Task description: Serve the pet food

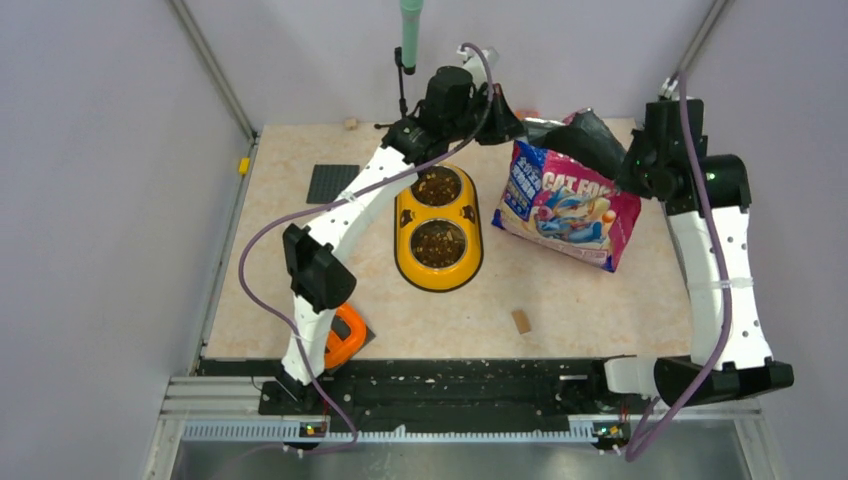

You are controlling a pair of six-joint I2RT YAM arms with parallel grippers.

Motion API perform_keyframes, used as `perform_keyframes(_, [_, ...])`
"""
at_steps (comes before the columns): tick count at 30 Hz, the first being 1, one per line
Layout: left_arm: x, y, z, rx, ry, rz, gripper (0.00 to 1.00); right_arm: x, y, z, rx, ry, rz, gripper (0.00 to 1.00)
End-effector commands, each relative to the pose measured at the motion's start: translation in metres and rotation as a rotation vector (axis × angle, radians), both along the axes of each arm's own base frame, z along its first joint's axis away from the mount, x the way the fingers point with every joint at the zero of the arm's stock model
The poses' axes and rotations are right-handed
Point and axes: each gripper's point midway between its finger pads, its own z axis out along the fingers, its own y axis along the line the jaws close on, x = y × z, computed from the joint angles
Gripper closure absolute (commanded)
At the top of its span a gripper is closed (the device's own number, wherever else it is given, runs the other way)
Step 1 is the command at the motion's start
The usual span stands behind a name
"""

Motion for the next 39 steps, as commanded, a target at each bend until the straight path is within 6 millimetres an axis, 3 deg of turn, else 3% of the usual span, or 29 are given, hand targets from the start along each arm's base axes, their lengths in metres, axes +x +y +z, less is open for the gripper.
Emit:
perform_keyframes(1, [-0.013, 0.027, 0.150, -0.263, -0.321, 0.006, 1.00, 0.010, -0.032, 0.139, -0.151, -0.440, -0.048, 1.00])
perform_keyframes(4, [-0.023, 0.038, 0.149, -0.240, -0.318, 0.005, 1.00, 0.004, -0.036, 0.131, -0.166, -0.427, -0.062, 1.00])
perform_keyframes(10, [-0.019, 0.043, 0.074, -0.106, -0.246, 0.013, 1.00, 0.009, -0.032, 0.057, -0.156, -0.314, -0.027, 0.97])
perform_keyframes(12, [-0.017, 0.039, 0.050, -0.081, -0.209, 0.002, 1.00, 0.011, -0.021, 0.043, -0.129, -0.301, 0.033, 0.63])
perform_keyframes(13, [-0.016, 0.037, 0.044, -0.077, -0.198, -0.007, 1.00, 0.011, -0.015, 0.041, -0.115, -0.300, 0.066, 0.48])
perform_keyframes(14, [-0.016, 0.035, 0.041, -0.078, -0.190, -0.014, 1.00, 0.012, -0.010, 0.041, -0.105, -0.301, 0.099, 0.40])
perform_keyframes(17, [-0.017, 0.033, 0.045, -0.084, -0.202, -0.026, 1.00, 0.011, 0.004, 0.052, -0.090, -0.346, 0.194, 0.31])
perform_keyframes(21, [-0.018, 0.039, 0.049, -0.055, -0.233, -0.021, 1.00, 0.003, 0.024, 0.074, -0.120, -0.458, 0.362, 0.27])
perform_keyframes(23, [-0.022, 0.040, 0.051, -0.038, -0.262, -0.038, 1.00, -0.001, 0.024, 0.076, -0.161, -0.467, 0.401, 0.24])
perform_keyframes(27, [-0.044, 0.044, 0.063, 0.043, -0.394, -0.197, 1.00, -0.009, 0.028, 0.084, -0.233, -0.513, 0.483, 0.25])
perform_keyframes(30, [-0.072, 0.045, 0.053, 0.124, -0.524, -0.430, 0.68, -0.012, 0.029, 0.094, -0.227, -0.544, 0.477, 0.22])
perform_keyframes(35, [-0.094, 0.047, 0.021, 0.177, -0.776, -0.634, 0.29, -0.011, 0.032, 0.106, -0.209, -0.510, 0.492, 0.19])
perform_keyframes(36, [-0.095, 0.046, 0.016, 0.181, -0.815, -0.652, 0.22, -0.011, 0.031, 0.110, -0.209, -0.517, 0.483, 0.18])
perform_keyframes(39, [-0.091, 0.041, 0.008, 0.196, -0.892, -0.689, 0.18, -0.010, 0.031, 0.116, -0.204, -0.509, 0.485, 0.14])
